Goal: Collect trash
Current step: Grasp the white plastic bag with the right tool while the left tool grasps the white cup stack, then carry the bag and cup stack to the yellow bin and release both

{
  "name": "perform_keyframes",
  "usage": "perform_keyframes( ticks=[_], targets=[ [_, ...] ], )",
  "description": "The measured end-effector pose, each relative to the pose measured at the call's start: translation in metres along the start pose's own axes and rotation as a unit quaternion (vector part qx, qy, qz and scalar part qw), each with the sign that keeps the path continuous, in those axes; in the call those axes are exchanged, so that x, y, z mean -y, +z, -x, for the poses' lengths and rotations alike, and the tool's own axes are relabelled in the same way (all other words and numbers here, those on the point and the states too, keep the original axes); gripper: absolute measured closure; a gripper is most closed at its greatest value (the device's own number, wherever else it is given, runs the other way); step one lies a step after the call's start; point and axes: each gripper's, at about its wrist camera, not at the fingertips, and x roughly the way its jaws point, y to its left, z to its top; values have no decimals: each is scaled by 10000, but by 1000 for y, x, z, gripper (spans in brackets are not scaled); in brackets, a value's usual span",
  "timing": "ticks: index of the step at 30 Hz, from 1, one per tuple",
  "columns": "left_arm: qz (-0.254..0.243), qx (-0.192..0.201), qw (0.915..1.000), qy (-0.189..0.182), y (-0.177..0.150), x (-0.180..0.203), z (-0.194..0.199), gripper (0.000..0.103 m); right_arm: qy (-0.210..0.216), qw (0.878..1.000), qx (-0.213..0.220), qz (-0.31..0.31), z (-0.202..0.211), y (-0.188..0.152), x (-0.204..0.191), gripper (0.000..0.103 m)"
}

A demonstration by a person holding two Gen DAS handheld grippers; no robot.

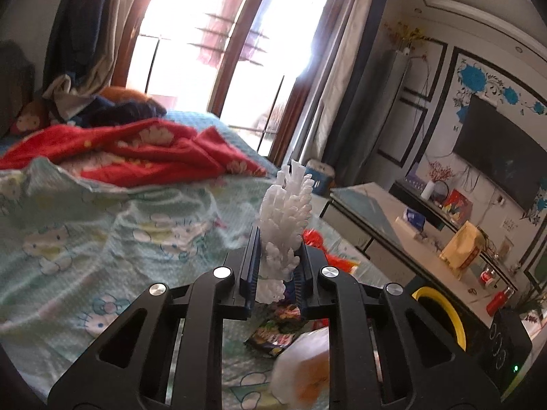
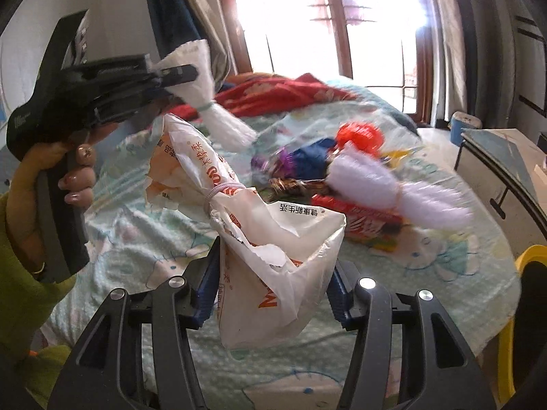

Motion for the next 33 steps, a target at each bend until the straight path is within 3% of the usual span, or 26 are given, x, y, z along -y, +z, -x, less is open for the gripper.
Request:
perform_keyframes(
  ticks=[7, 13, 23, 33],
  targets=[
    [-90, 119, 9998, -165, 6, 28, 12, 91, -387, 9976, 327, -466, 40, 0, 40, 51],
    [-160, 67, 9984, -531, 2, 63, 7, 91, -896, 9905, 549, -890, 70, -5, 87, 51],
    [-457, -153, 9922, -1152, -14, 132, -16, 91, -1882, 9662, 802, -1568, 125, -29, 163, 51],
    [-797, -479, 9812, -1689, -37, 195, -42, 91, -2586, 9396, 1042, -1988, 170, -58, 209, 51]
  ],
)
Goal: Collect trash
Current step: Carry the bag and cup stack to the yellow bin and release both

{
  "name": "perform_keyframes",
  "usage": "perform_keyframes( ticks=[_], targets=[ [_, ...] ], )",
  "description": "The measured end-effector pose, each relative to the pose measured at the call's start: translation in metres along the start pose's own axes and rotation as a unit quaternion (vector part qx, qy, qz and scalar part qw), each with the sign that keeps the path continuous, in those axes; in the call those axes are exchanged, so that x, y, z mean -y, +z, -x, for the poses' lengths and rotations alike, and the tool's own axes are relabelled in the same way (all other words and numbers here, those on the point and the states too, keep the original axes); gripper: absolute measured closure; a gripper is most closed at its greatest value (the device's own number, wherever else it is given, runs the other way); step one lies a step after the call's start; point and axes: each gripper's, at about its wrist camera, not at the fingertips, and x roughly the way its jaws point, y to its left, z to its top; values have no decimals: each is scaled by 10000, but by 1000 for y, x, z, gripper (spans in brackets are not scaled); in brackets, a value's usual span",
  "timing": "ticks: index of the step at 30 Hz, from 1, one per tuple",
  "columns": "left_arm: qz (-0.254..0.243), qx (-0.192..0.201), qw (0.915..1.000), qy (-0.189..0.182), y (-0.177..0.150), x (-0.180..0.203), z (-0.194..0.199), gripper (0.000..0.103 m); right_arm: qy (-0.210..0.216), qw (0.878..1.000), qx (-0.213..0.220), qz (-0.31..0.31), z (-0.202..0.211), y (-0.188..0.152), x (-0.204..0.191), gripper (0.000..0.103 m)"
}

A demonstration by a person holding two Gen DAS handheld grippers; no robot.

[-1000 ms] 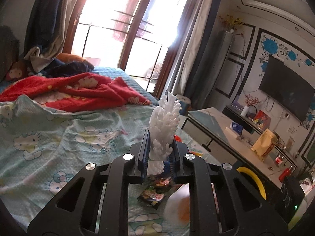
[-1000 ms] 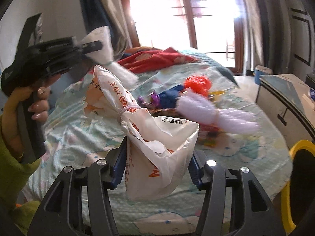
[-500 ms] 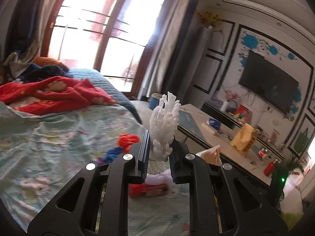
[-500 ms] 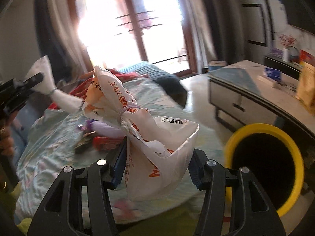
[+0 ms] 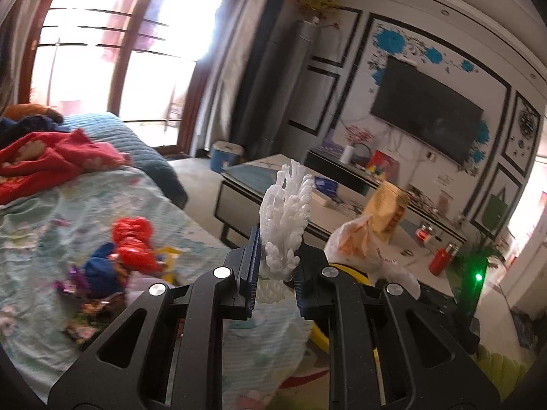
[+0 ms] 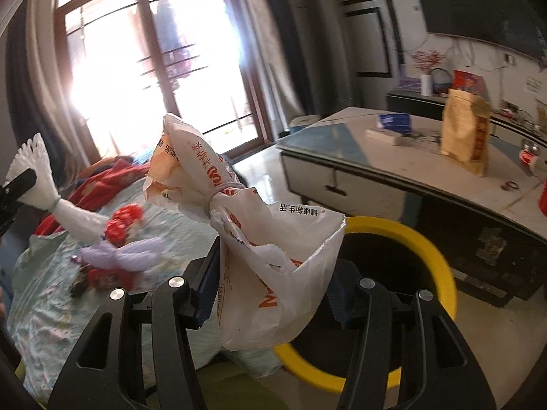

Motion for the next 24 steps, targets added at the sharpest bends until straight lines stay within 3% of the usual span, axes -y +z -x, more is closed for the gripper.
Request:
perform_keyframes(
  ticks=[15, 24],
  targets=[
    [-227, -728, 9919, -1020, -30, 81, -95, 91, -973, 9925, -171, -718, -1, -15, 86, 51],
    [-254, -1322, 9833, -1227, -56, 104, -153, 90, -1281, 9832, -506, -1197, -13, -33, 122, 48]
  ],
)
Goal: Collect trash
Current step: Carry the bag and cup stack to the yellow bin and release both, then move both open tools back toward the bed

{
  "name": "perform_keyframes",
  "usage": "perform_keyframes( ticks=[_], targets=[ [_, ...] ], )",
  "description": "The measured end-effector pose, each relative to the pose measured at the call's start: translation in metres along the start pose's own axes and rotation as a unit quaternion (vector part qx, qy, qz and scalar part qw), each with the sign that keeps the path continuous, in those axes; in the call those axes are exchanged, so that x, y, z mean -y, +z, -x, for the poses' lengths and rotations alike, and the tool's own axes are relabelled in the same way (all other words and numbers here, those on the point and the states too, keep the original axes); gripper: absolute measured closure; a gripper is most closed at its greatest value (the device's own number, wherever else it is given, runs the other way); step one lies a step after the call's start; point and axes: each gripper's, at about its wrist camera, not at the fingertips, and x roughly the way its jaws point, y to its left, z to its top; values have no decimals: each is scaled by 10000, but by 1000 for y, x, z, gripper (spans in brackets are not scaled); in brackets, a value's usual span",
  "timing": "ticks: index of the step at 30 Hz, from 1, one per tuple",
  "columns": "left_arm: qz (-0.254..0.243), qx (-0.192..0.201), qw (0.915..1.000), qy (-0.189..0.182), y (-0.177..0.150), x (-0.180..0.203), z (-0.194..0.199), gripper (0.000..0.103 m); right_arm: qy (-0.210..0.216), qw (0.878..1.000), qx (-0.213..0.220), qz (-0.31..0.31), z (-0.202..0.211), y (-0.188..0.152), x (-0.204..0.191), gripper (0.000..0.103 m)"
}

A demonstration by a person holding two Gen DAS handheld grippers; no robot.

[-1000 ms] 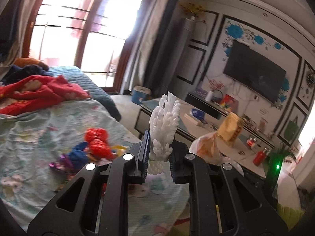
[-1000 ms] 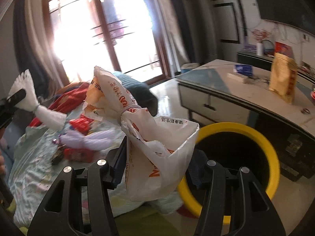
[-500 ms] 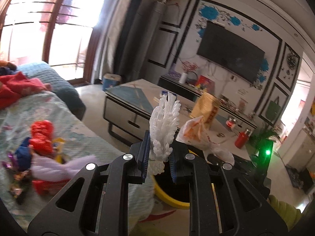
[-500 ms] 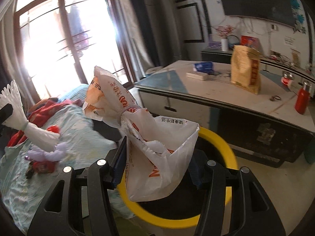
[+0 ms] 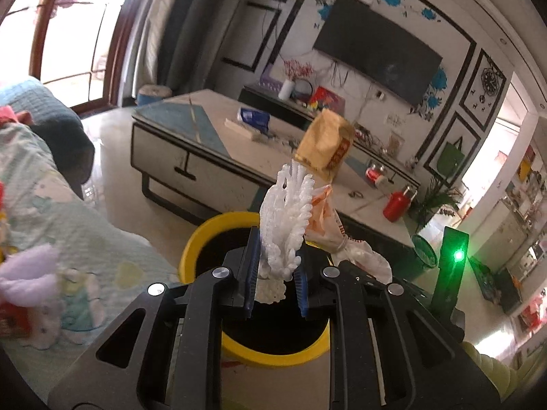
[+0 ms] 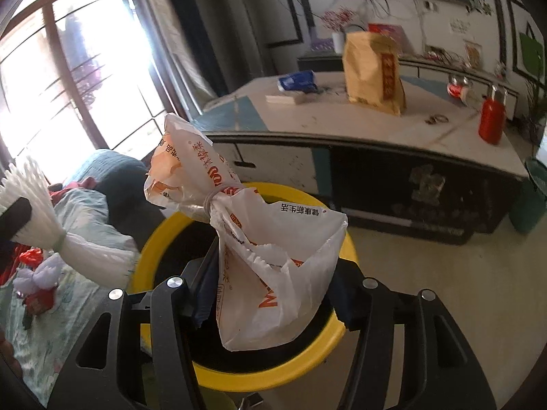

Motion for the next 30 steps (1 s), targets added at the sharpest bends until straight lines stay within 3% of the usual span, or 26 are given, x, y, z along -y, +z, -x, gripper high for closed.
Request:
perform_keyframes(
  ticks=[7, 8, 11, 13, 15, 16, 20, 30],
  targets=[
    [25, -374, 9993, 3, -7, -1, -34, 89, -36, 9992, -303, -249, -18, -8, 15, 46],
    [50, -408, 9992, -12, -8, -2, -36, 85, 8, 9989, -359, -293, -21, -9, 17, 44],
    [188, -446, 9988, -3, -9, -6, -44, 53, 92, 9982, -456, -376, -26, -9, 19, 37],
    [231, -447, 9987, 24, -10, -9, -43, 47, 97, 9983, -431, -386, -25, -8, 19, 31],
    [251, -438, 9987, 70, -11, -11, -42, 30, 82, 9984, -385, -416, -24, -6, 19, 29],
    [253, -404, 9988, 61, -12, -11, -39, 27, 81, 9983, -377, -437, -24, -6, 19, 28],
    [144, -291, 9994, 121, -13, -7, -30, 17, 106, 9984, -269, -485, -20, -4, 18, 27],
    [-82, 85, 9989, 458, -16, -3, 7, 11, 373, 9986, 242, -286, 9, 5, 0, 24]
  ],
)
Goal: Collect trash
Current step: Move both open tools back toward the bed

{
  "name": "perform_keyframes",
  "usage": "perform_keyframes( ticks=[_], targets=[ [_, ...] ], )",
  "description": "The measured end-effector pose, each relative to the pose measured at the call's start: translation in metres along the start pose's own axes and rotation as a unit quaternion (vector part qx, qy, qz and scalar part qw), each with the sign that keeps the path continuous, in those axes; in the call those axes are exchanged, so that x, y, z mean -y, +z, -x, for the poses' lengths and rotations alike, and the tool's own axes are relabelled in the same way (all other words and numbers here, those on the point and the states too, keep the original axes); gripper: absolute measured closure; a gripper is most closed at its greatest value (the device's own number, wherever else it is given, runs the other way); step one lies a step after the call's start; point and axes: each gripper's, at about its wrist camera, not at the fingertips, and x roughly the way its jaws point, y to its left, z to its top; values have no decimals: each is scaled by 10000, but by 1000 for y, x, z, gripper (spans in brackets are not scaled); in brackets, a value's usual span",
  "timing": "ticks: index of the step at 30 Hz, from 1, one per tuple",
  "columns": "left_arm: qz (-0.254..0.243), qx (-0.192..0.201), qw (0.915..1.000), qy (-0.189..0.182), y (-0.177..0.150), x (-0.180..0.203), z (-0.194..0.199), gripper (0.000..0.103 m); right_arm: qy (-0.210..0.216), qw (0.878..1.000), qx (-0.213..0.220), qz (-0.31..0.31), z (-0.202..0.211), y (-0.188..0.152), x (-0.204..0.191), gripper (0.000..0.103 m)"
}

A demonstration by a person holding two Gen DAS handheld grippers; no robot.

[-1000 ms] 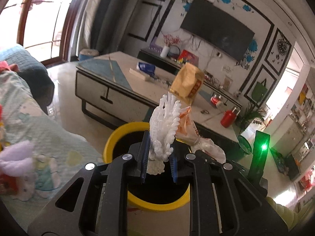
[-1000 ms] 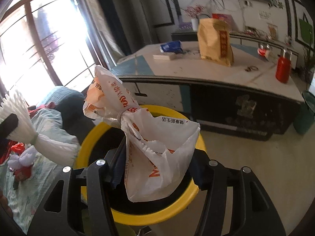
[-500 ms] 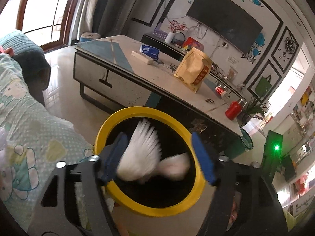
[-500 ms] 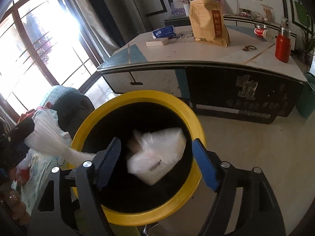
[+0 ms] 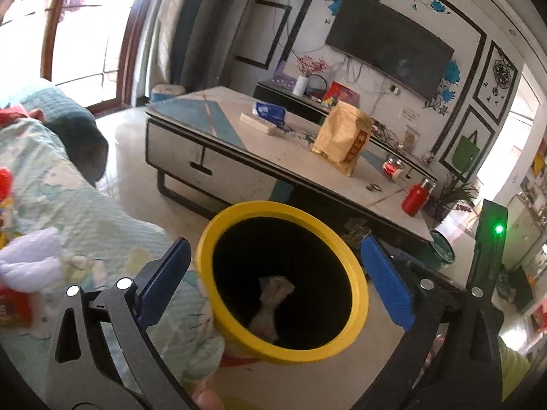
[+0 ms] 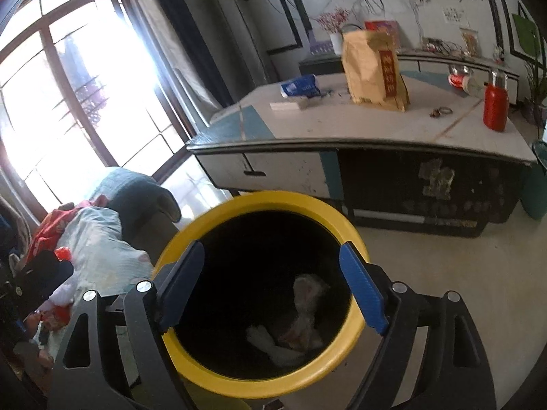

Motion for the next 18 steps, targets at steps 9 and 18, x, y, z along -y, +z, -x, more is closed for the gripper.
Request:
perform_keyframes(
  ticks=[9, 18],
  targets=[
    [179, 542, 9965, 612, 6, -30, 51, 11, 261, 9990, 143, 331, 13, 1, -28, 23],
    [337, 904, 9887, 1145, 4, -62, 90, 11, 628, 9943, 150, 852, 25, -9, -73, 23]
  ],
)
